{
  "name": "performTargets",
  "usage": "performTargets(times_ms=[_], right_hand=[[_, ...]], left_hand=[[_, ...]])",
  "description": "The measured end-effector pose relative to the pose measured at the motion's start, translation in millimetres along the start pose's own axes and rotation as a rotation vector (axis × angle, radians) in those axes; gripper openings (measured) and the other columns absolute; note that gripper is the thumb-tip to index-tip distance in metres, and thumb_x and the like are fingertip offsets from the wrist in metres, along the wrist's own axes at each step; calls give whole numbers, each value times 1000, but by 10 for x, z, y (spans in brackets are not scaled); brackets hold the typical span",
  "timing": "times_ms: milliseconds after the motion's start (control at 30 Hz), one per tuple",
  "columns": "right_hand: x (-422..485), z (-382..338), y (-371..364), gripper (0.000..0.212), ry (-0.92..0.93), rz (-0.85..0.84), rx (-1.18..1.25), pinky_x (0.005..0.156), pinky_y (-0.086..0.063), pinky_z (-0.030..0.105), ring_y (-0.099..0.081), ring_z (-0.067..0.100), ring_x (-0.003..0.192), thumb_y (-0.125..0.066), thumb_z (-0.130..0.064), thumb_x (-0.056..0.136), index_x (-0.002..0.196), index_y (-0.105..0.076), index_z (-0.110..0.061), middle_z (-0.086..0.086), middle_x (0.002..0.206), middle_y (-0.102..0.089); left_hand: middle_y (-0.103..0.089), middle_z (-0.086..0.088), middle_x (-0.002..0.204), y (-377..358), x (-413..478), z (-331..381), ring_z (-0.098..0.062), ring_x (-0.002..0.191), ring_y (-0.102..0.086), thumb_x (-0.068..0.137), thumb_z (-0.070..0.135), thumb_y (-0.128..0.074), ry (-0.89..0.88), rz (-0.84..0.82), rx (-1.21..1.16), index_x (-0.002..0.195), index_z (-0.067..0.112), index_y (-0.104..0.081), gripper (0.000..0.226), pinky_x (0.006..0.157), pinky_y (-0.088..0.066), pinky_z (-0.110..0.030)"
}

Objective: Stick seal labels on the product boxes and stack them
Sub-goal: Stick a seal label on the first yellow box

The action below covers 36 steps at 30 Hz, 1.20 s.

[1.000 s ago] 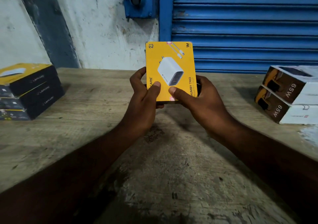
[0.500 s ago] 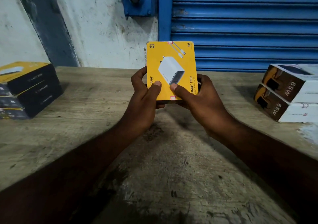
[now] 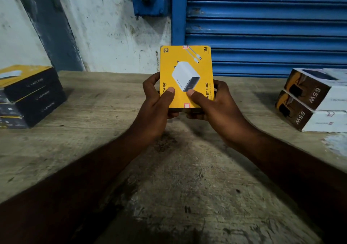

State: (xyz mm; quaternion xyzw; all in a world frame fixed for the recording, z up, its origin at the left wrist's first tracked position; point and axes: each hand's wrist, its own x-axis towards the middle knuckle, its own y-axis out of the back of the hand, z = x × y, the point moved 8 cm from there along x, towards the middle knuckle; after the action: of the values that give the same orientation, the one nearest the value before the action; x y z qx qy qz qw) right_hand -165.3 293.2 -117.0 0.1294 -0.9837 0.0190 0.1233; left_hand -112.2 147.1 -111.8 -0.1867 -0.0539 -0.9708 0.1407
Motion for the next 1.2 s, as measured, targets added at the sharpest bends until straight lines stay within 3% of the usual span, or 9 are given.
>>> performTargets(times_ms=[133,267,400,633,767,933,1067,1200], right_hand=[[23,24,-37,36,-69,-121,46,74,-63,42,-73,23,93,-59,-18,101,131,-40,-16,8,123,-64],[19,40,-41,38,-105,-166,80,75,-61,41,-70,28,101,-54,-15,102,137,-39,-14,12,128,-62],[15,44,-46,40,-119,-180,127,76,-61,41,-71,25,96,-52,-20,103,139,-38,-13,9,125,-63],[-7,46,-88,42,-93,-195,111,75,-60,40,-71,25,98,-55,-17,101,139,-35,-15,8,124,-62],[-19,37,-105,49,-69,-200,78,80,-60,44,-73,21,97,-62,-17,98,138,-35,-15,4,120,-66],[-30,3,-92,66,-30,-175,-24,78,-62,37,-74,18,92,-74,-13,90,139,-30,-15,4,116,-66],[-33,-15,-80,64,2,-142,-73,76,-62,38,-72,17,84,-74,-10,90,138,-31,-13,7,113,-66],[-7,-4,-56,51,7,-105,-53,75,-62,42,-70,21,82,-67,-17,96,136,-37,-8,14,114,-67]], left_hand=[[-61,13,110,16,21,-26,0,79,-69,105,22,-47,51,-34,-40,142,32,-26,43,70,-57,-24],[-61,16,120,-13,25,-72,-10,103,-69,96,17,-65,52,-100,-6,150,32,-19,73,76,-59,-26],[-57,16,125,-11,12,-74,-8,105,-68,86,11,-76,12,-98,48,151,28,-15,91,77,-60,-29],[-57,14,120,0,37,-91,-7,95,-69,90,1,-68,40,-55,0,146,31,-21,79,72,-61,-30],[-60,9,123,19,43,-121,-10,91,-71,101,11,-56,56,-36,-13,148,32,-22,62,67,-59,-28],[-60,18,118,24,40,-108,-6,88,-71,105,21,-49,40,-50,-32,147,33,-24,51,64,-59,-27],[-59,17,122,1,42,-119,-10,91,-71,89,39,-55,71,-67,-62,144,38,-26,62,62,-58,-28],[-60,18,118,-23,38,-140,-9,88,-72,85,39,-55,82,-77,-81,140,40,-27,62,62,-59,-29]])
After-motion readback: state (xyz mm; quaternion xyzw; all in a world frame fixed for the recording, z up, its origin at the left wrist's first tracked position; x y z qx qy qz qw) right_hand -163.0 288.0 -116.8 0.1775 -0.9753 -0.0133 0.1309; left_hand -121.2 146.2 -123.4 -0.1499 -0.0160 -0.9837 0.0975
